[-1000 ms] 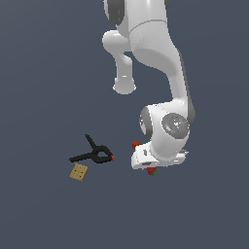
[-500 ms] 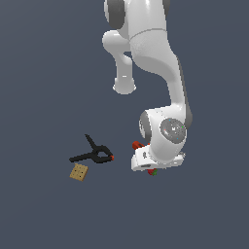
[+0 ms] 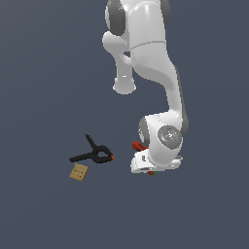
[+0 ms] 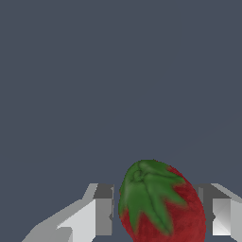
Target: Pick up a designated object from a clutter of objects.
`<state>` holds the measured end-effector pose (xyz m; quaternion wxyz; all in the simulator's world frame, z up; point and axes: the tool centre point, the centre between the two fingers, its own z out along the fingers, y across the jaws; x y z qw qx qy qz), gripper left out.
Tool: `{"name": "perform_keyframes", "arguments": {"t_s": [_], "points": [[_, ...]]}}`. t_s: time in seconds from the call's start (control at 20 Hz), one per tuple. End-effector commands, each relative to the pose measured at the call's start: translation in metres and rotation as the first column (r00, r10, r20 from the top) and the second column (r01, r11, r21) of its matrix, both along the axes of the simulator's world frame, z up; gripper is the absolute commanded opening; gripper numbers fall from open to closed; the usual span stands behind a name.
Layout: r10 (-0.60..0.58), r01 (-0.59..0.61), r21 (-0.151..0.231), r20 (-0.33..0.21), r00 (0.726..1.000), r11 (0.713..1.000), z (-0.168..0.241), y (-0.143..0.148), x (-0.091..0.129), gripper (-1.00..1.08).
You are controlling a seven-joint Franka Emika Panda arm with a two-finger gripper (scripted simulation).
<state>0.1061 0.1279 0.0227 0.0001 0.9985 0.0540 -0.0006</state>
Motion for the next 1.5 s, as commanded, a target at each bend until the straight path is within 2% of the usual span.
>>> {"name": "perform_keyframes", "arguments": {"t_s": [0.0,0.8,1.15,1.45], "points": [[0.0,0.0,0.0,0.001,1.0,1.0,0.0,0.0,0.001,-1.0],[0.0,0.0,0.0,0.001,1.0,1.0,0.007,-0.007,-0.004,-1.0],[0.0,0.0,0.0,0.001,1.0,1.0,0.03,-0.028,-0.018,-1.0],[0.0,0.0,0.0,0.001,1.0,1.0,0.063,-0.06,-0.038,-1.0]]}}
